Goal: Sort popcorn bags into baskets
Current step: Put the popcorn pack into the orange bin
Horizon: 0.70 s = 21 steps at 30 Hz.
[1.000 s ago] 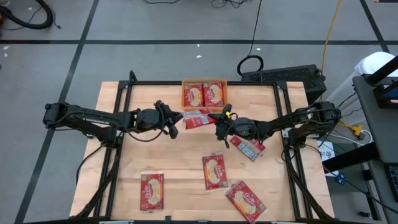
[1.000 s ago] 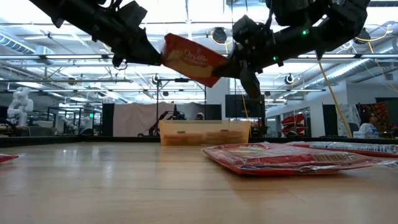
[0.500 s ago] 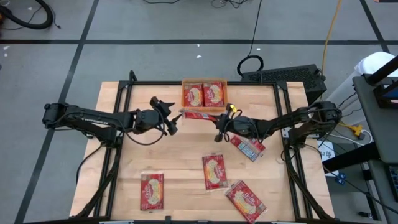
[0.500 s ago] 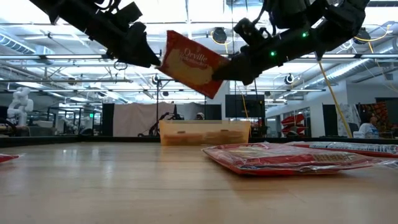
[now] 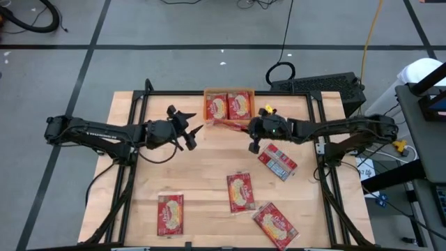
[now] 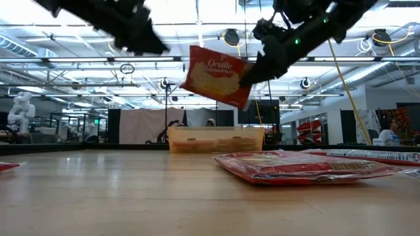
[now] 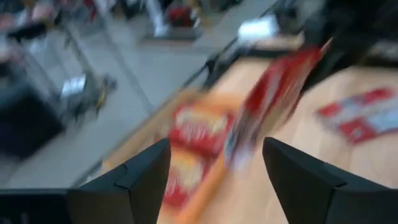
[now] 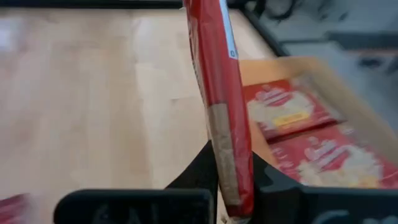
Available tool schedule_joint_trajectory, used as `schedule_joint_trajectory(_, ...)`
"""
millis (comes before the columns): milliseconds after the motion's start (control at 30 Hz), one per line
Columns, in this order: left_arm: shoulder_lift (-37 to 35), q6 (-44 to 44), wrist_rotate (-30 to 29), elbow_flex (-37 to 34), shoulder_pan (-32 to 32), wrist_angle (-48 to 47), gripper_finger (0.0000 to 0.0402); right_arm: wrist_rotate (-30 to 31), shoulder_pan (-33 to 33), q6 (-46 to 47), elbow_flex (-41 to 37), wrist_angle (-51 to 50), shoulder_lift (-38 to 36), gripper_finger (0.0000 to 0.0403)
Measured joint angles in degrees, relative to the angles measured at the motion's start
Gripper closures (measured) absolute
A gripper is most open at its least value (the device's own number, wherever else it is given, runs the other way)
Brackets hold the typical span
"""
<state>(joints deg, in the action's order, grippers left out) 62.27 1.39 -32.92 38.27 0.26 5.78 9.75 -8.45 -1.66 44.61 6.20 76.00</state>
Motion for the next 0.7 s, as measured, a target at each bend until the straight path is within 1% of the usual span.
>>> schedule_joint_trajectory(100, 0.49, 5.30, 2.81, 3.14, -0.59, 2.14, 0.0132, -5.70, -1.77, 2.28, 3.22, -4.60, -0.18, 0.0395)
schedule_joint_trajectory(167, 1.98, 6.26, 4.91, 5.82, -1.02, 2.52, 0.0118, -8.32, -2.53, 2.67, 4.02, -6.43, 0.41, 0.0395)
schedule_joint_trajectory(267, 4.69, 7.59, 8.81, 9.00, -1.14, 1.45, 0.0096, -10.56, -3.17, 3.18, 4.10, -6.41, 2.00, 0.0395)
schedule_joint_trajectory(333, 7.92, 7.71, 12.15, 12.11, -1.21, 2.07, 0.0084, -11.84, -3.23, 3.52, 4.21, -6.02, 3.40, 0.0395)
schedule_joint_trajectory(400, 11.00, 8.01, 13.52, 14.74, -1.21, -0.82, 0.0078, -13.06, -3.19, 4.30, 4.21, -5.89, 5.20, 0.0395)
schedule_joint_trajectory(467, 14.75, 8.44, 15.90, 18.05, -1.22, -2.79, 0.0078, -13.33, -2.83, 4.97, 4.21, -6.07, 6.84, 0.0394)
schedule_joint_trajectory(533, 18.17, 8.76, 19.44, 20.82, -1.04, -6.74, 0.0085, -14.79, -2.63, 5.12, 4.21, -5.58, 8.21, 0.0394)
schedule_joint_trajectory(633, 23.62, 8.61, 25.23, 24.74, -0.33, -10.41, 0.0104, -16.82, -2.36, 5.50, 4.21, -5.66, 9.65, 0.0394)
schedule_joint_trajectory(700, 26.99, 8.54, 26.92, 26.82, 0.14, -13.72, 0.0119, -17.50, -2.30, 5.50, 4.21, -5.97, 10.08, 0.0394)
